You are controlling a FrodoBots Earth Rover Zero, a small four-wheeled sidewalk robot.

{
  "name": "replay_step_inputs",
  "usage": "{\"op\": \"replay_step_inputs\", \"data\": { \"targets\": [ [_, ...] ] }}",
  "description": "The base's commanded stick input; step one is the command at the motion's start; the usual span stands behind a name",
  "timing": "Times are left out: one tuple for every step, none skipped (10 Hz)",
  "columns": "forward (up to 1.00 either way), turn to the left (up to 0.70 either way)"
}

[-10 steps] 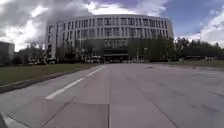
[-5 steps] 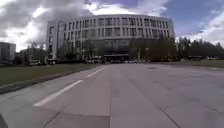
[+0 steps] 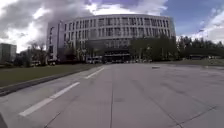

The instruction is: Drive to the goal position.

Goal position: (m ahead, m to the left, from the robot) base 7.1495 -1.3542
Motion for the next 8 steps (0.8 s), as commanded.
{"op": "replay_step_inputs", "data": {
  "targets": [
    [0.70, 0.01],
    [0.70, 0.01],
    [0.70, 0.01],
    [0.70, 0.01],
    [0.70, 0.01],
    [0.70, 0.01],
    [0.70, 0.01],
    [0.70, 0.01]
  ]
}}
